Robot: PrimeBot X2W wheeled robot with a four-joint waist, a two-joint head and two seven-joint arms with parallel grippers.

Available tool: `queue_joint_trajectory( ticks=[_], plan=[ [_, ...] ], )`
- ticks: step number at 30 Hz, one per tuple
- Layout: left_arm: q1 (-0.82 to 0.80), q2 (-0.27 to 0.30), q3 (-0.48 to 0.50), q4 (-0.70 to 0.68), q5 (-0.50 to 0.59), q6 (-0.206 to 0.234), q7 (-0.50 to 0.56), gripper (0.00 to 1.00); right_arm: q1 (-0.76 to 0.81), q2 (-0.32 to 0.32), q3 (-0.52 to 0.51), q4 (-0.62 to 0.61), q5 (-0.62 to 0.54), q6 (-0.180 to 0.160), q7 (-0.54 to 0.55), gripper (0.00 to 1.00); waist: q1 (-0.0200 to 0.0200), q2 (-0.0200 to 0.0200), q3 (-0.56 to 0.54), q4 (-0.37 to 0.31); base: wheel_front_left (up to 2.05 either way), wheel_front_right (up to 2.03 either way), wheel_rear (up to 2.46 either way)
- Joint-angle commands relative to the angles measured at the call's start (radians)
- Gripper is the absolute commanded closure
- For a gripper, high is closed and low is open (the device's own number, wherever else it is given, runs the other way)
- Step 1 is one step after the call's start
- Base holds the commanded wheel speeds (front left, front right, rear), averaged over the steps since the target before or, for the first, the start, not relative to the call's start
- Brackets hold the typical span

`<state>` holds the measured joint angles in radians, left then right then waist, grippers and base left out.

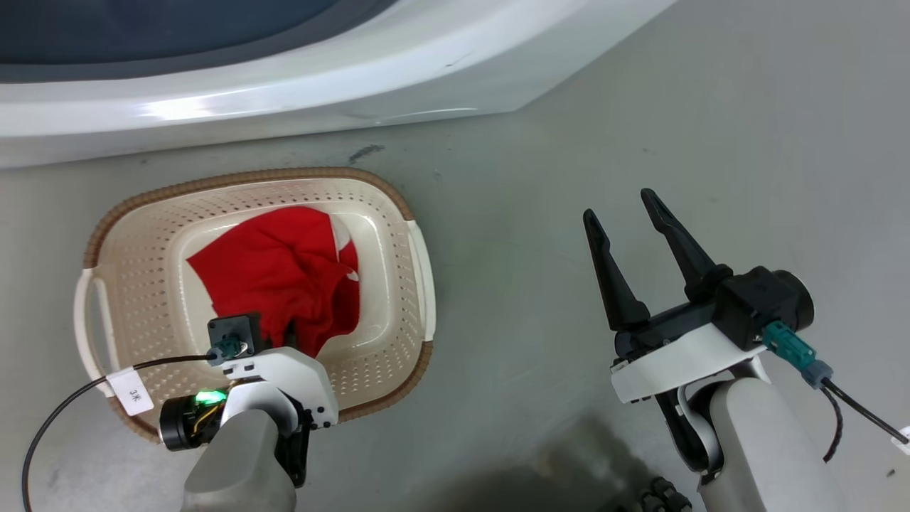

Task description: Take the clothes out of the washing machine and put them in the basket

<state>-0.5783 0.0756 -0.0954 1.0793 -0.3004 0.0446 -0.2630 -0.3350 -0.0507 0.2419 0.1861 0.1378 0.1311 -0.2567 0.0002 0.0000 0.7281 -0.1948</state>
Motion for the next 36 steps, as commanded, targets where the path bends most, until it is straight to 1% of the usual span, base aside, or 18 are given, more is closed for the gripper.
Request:
queue_joint_trajectory(
  ticks=[1,3,4,5,6,7,11,16,19,23,27,34,35,36],
  plan=[
    [-0.015,-0.002,0.001,0.002,0.005,0.001,-0.002,1.0,-0.014,0.001,0.002,0.007,0.004,-0.001,-0.006,0.0,-0.0002,0.0,0.005,-0.008,0.0,0.0,0.0],
    [-0.013,-0.003,0.001,0.01,0.007,0.002,-0.002,1.0,-0.019,0.001,-0.003,0.017,0.006,-0.001,-0.007,0.0,-0.0002,0.0,-0.004,-0.002,0.0,0.0,0.0],
    [-0.011,-0.005,0.001,0.017,0.005,-0.001,-0.002,0.87,-0.019,0.001,-0.006,0.023,0.005,-0.001,-0.008,0.0,-0.0002,0.0,-0.014,0.003,0.0,0.0,0.0],
    [-0.01,-0.007,0.001,0.022,0.004,-0.004,-0.003,0.61,-0.017,0.001,-0.006,0.027,0.001,-0.001,-0.008,0.0,-0.0002,0.0,-0.026,0.008,0.0,0.0,0.0],
    [-0.011,-0.011,0.0,0.017,0.003,-0.009,-0.002,0.27,-0.016,0.001,-0.008,0.033,-0.003,-0.001,-0.009,0.0,-0.0002,0.0,-0.04,0.014,0.0,0.0,0.0],
    [-0.01,-0.015,-0.003,0.008,0.007,-0.011,-0.002,0.0,-0.013,0.001,-0.012,0.038,-0.008,-0.001,-0.009,0.0,-0.0002,0.0,-0.058,0.019,0.0,0.0,0.0],
    [0.025,-0.021,-0.009,-0.029,0.003,-0.031,-0.002,0.0,0.015,0.001,-0.035,0.054,-0.029,-0.001,-0.009,0.0,-0.0002,0.0,-0.152,0.048,0.0,0.0,0.0],
    [0.099,-0.026,-0.024,-0.098,-0.017,-0.06,-0.003,0.0,0.064,0.001,-0.062,0.067,-0.047,-0.001,-0.009,0.0,-0.0002,0.0,-0.299,0.073,0.0,0.0,0.0],
    [0.161,-0.026,-0.034,-0.162,-0.046,-0.063,-0.003,0.0,0.101,0.0,-0.079,0.067,-0.06,-0.001,-0.008,0.0,-0.0002,0.0,-0.38,0.081,0.0,0.0,0.0],
    [0.243,-0.026,-0.045,-0.281,-0.058,-0.043,-0.003,0.0,0.151,0.001,-0.11,0.053,-0.075,-0.001,0.002,0.0,-0.0002,0.0,-0.472,0.093,0.0,0.0,0.0],
    [0.314,-0.026,-0.041,-0.411,-0.054,-0.029,-0.003,0.0,0.193,0.001,-0.149,0.023,-0.093,-0.001,0.025,0.0,-0.0002,0.0,-0.531,0.104,0.0,0.0,0.0],
    [0.406,-0.026,-0.031,-0.655,0.017,0.003,-0.003,0.0,0.239,0.001,-0.175,-0.035,-0.124,-0.001,0.061,0.0,-0.0002,0.0,-0.589,0.111,0.0,0.0,0.0],
    [0.406,-0.026,-0.031,-0.655,0.017,0.003,-0.003,0.0,0.239,0.001,-0.175,-0.035,-0.124,-0.001,0.061,0.0,-0.0002,0.0,-0.589,0.111,0.0,0.0,0.0],
    [0.415,-0.026,-0.027,-0.685,0.027,0.008,-0.003,0.0,0.243,0.001,-0.176,-0.044,-0.13,-0.001,0.066,0.0,-0.0002,0.0,-0.594,0.111,0.0,0.0,0.0]
  ],
)
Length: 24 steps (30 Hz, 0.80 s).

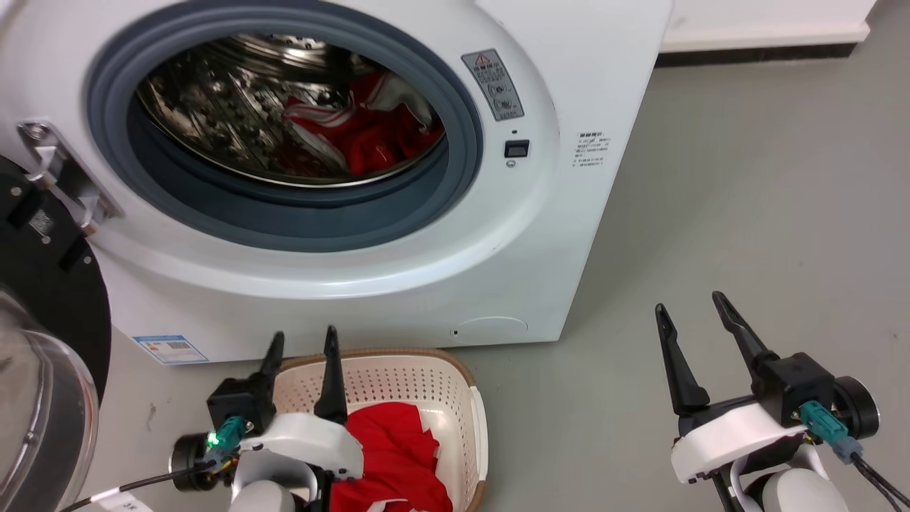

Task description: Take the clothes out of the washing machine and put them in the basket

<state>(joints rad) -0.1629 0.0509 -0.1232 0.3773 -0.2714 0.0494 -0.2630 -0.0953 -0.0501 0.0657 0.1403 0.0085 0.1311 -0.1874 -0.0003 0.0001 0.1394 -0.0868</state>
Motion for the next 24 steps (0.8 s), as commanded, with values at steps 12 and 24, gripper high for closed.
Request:
queue_joint_trajectory(
  ticks=[12,24],
  plan=[
    [-0.09,0.005,0.043,-0.156,0.092,-0.02,-0.003,0.0,0.05,0.0,-0.008,-0.091,-0.015,-0.001,0.045,0.0,0.0003,-0.0001,-0.027,0.001,0.0,0.0,0.0],
    [-0.424,0.063,0.082,0.111,0.087,-0.069,0.003,0.0,0.0,0.0,0.042,-0.153,0.013,-0.001,0.048,0.0,0.0003,-0.0001,0.106,-0.082,0.0,0.0,0.0]
  ],
)
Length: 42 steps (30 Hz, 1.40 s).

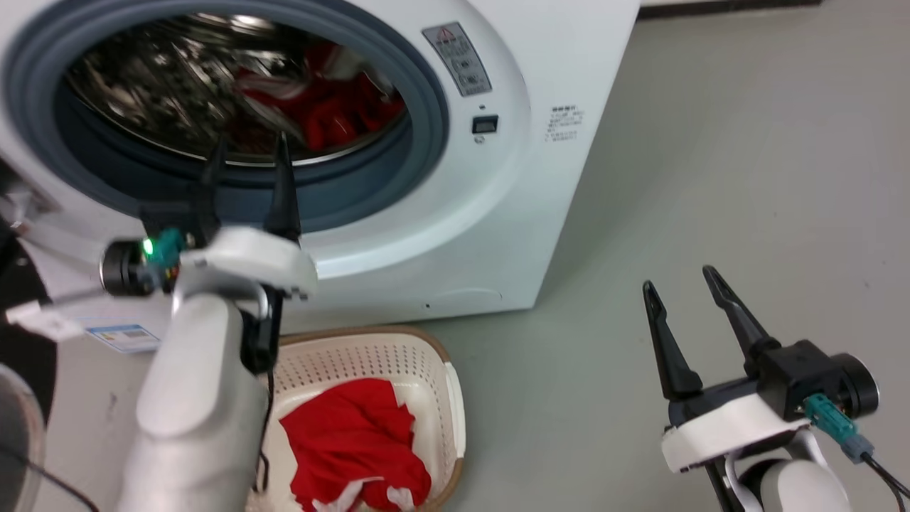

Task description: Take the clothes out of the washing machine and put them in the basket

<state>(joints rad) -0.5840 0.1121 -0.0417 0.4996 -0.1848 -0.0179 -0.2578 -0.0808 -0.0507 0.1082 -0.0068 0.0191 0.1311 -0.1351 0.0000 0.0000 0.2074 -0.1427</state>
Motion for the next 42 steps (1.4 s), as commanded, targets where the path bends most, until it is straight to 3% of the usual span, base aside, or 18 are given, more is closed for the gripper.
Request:
queue_joint_trajectory(
  ticks=[1,13,22,32,41,42],
  plan=[
    [-0.041,0.01,0.003,0.022,0.0,-0.006,0.004,0.0,-0.023,0.001,0.006,-0.004,0.006,-0.001,-0.008,0.0,0.0,0.0,0.061,-0.036,0.0,0.0,0.0],
    [-0.474,0.166,-0.002,0.348,0.026,-0.032,0.165,0.0,-0.163,0.002,0.082,0.072,0.103,-0.001,-0.093,0.0,0.0,0.0,0.35,-0.183,0.0,0.0,0.0],
    [-0.746,0.283,-0.039,0.484,0.057,-0.06,0.441,0.0,-0.239,0.002,0.149,0.14,0.194,-0.001,-0.128,0.0,0.0,0.0,0.511,-0.281,0.0,0.0,0.0],
    [-0.921,0.39,-0.036,0.518,0.052,-0.031,0.774,0.0,-0.256,0.002,0.217,0.137,0.272,-0.001,-0.13,0.0,0.0,0.0,0.603,-0.381,0.0,0.0,0.0],
    [-0.909,0.398,-0.053,0.471,0.055,0.018,1.035,0.0,-0.238,0.002,0.23,0.127,0.297,-0.001,-0.13,0.0,0.0,0.0,0.606,-0.396,0.0,0.0,0.0],
    [-0.902,0.396,-0.048,0.459,0.048,0.026,1.055,0.37,-0.238,0.002,0.23,0.125,0.299,-0.001,-0.13,0.0,0.0,0.0,0.606,-0.397,0.0,0.0,0.0]
  ],
)
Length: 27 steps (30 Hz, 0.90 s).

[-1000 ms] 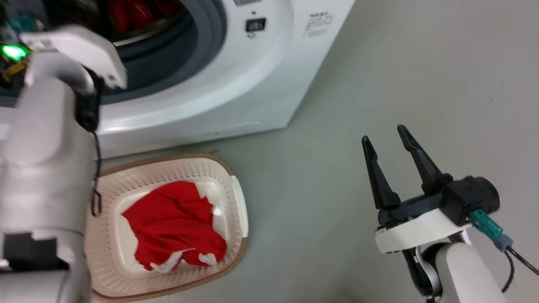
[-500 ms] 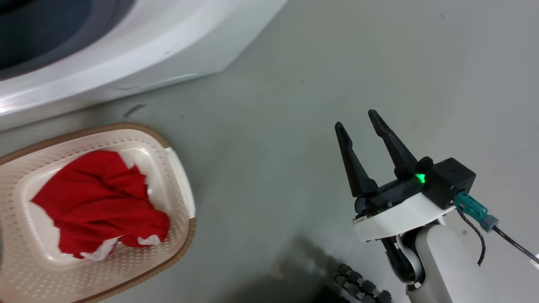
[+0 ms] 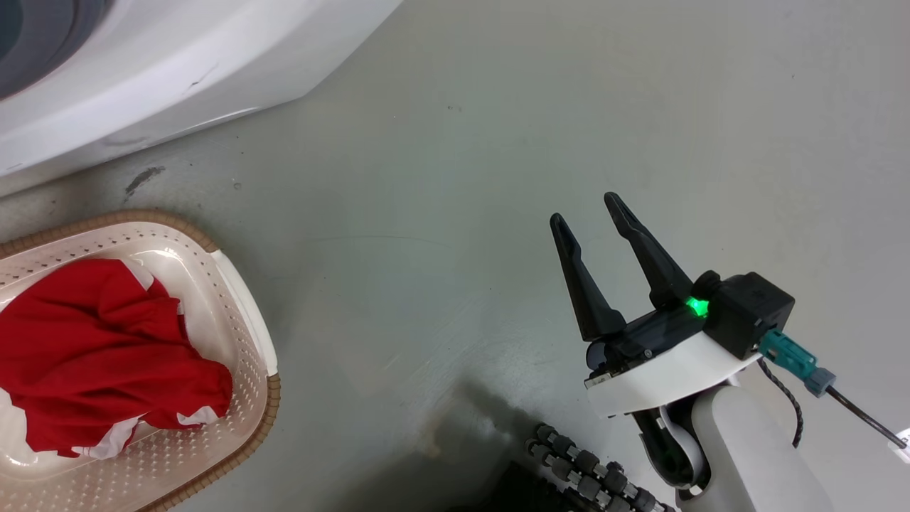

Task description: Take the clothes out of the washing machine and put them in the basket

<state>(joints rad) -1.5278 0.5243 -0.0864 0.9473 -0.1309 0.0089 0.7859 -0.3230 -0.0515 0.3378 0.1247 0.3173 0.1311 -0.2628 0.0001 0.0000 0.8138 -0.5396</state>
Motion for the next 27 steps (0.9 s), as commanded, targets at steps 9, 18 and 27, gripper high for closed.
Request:
queue_joint_trajectory(
  ticks=[9,18,27],
  plan=[
    [0.132,0.039,0.002,-0.209,0.013,0.068,-0.022,1.0,-0.002,0.002,0.014,0.0,0.017,-0.001,-0.002,0.0,-0.0001,0.0,-0.03,-0.013,0.0,0.0,0.0],
    [0.284,0.018,0.002,-0.358,-0.002,0.078,-0.309,1.0,-0.011,0.002,-0.02,0.015,-0.014,-0.001,-0.002,0.0,-0.0001,0.0,-0.122,0.042,0.0,0.0,0.0],
    [0.506,-0.079,0.023,-0.282,-0.075,0.062,-0.716,1.0,0.056,0.001,-0.076,0.074,-0.098,-0.001,-0.002,0.0,-0.0001,0.0,-0.357,0.147,0.0,0.0,0.0]
  ],
)
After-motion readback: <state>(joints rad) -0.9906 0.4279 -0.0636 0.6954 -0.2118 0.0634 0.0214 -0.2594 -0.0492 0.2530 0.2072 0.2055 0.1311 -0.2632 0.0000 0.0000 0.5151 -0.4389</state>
